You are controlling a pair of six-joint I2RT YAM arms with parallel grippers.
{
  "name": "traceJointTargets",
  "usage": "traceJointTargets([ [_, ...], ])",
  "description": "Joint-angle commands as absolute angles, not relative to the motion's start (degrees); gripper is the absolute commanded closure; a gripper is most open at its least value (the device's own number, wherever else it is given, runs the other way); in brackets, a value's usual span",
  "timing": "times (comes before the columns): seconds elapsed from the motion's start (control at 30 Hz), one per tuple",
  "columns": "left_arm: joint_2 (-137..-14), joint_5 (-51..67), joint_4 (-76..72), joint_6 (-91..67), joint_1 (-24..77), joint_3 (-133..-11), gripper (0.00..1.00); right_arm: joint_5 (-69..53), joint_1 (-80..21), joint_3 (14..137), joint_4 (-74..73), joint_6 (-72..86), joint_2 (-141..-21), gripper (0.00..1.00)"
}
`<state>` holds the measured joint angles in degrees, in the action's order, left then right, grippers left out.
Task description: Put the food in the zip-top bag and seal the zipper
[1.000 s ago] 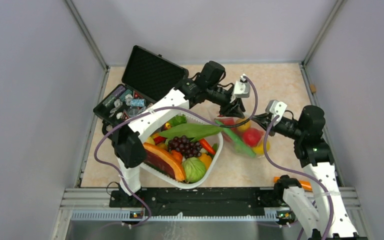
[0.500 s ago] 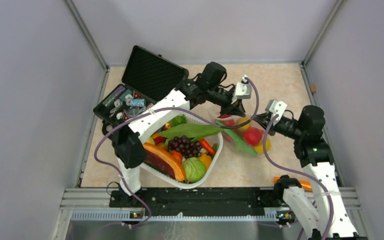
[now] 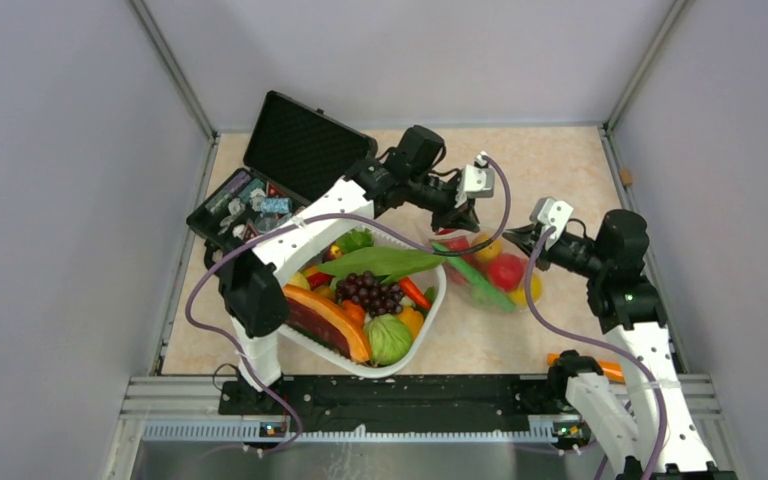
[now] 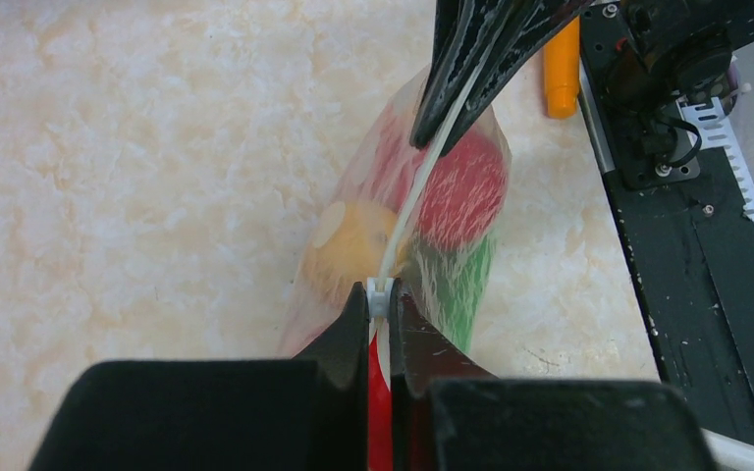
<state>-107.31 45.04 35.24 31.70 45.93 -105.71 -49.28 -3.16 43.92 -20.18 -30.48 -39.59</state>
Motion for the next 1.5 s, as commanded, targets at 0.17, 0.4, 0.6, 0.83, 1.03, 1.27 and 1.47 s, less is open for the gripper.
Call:
traceJointTargets([
  [0.17,-103.2,40.3,38.3,33.3,42.9,-103.8,1.0,-49.8,-3.1,46.2,-17.3,-31.5,-39.3,1.0],
  [0.4,-101.6,39.1,37.3,33.0,42.5,-102.1,1.0,-48.5,-3.1,46.0,-16.8,-31.4,-39.5,1.0],
  [0.6,-101.5,39.4,35.2,32.1,42.0,-100.8,1.0,-46.3,-3.1,43.6,-11.8,-28.9,-38.3,1.0],
  [0.83,-100.6,38.4,35.1,32.7,40.6,-100.6,1.0,-43.0,-3.1,40.4,-6.1,-26.0,-37.9,1.0],
  [1.03,-99.3,37.5,33.1,32.0,39.2,-97.8,1.0,-40.9,-3.1,39.6,-4.9,-25.3,-37.4,1.0],
  [1.27,-99.5,42.2,28.8,28.9,39.1,-97.2,1.0,-44.8,-3.2,40.8,-7.9,-25.2,-38.3,0.8],
  [1.47,-100.6,43.9,29.8,29.7,41.5,-101.2,1.0,-46.7,-3.1,44.7,-13.9,-27.1,-38.2,0.61],
])
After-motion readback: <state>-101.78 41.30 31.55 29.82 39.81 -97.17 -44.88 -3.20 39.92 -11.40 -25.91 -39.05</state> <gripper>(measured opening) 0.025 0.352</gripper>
